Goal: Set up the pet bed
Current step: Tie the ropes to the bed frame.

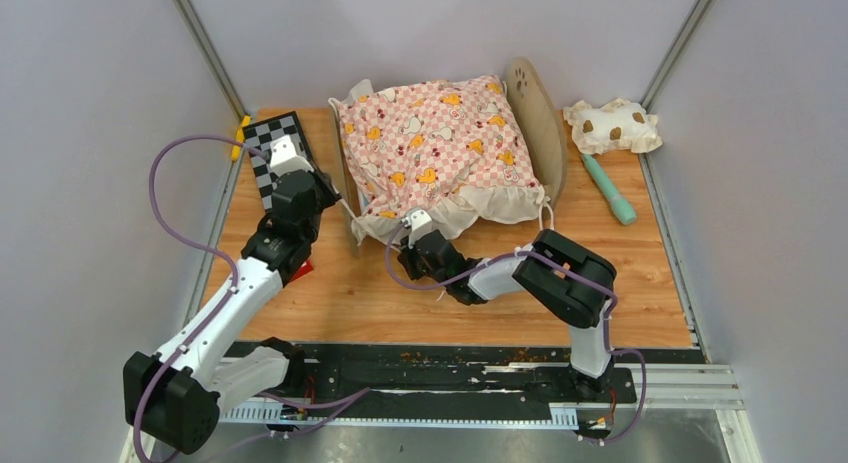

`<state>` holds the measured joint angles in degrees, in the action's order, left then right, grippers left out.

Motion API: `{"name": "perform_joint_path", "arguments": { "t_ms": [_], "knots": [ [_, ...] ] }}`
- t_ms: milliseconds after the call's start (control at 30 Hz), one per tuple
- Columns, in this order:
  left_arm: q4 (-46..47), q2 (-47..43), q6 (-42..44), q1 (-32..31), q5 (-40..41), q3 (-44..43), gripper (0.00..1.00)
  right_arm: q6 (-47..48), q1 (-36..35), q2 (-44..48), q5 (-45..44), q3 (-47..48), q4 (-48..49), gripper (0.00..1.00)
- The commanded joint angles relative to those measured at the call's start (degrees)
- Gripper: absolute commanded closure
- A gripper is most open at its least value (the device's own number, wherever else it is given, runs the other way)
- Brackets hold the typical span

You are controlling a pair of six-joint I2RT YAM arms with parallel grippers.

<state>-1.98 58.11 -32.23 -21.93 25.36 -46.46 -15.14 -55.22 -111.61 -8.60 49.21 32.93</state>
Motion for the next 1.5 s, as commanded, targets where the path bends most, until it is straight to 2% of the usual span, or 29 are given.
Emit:
{"name": "perform_joint_path", "arguments": {
  "t_ms": [0, 367, 767, 933, 1133, 1200, 1367, 1467],
  "knots": [
    [3.68, -0.24, 1.94, 1.43, 2.35, -5.03, 1.0, -3.48, 0.03, -1.08, -3.69, -4.04, -10.89, 1.0],
    [2.25, 3.27, 3.26, 3.6, 0.98, -12.14, 1.0, -9.28, 0.03, -0.04, -6.34, -8.61, -9.92, 1.0],
    [-2.22, 6.04, 4.16, 6.55, 3.16, -18.11, 1.0, -10.35, 0.0, -0.07, -6.03, -9.81, -9.42, 1.0],
    [-3.1, 4.48, 3.5, 7.17, 2.15, -16.14, 1.0, -10.24, -0.06, 0.02, -5.7, -10.23, -8.47, 1.0],
    [-3.96, -1.47, -1.64, 7.17, -5.6, -8.0, 1.0, -5.47, -1.37, 0.46, -1.5, -9.37, -5.56, 0.99],
    [-3.99, -4.22, -3.54, 7.17, -8.17, -4.19, 0.97, -4.72, -2.03, 1.03, -1.16, -9.14, -5.28, 0.95],
    [-5.55, -10.3, -7.09, 7.15, -13.42, 3.95, 0.89, -3.76, -3.1, 4.74, -1.68, -9.22, -7.14, 0.75],
    [-5.99, -12.74, -8.65, 7.17, -17.61, 7.4, 0.75, -2.62, -3.27, 7.7, -1.08, -9.24, -9.62, 0.64]
  ]
}}
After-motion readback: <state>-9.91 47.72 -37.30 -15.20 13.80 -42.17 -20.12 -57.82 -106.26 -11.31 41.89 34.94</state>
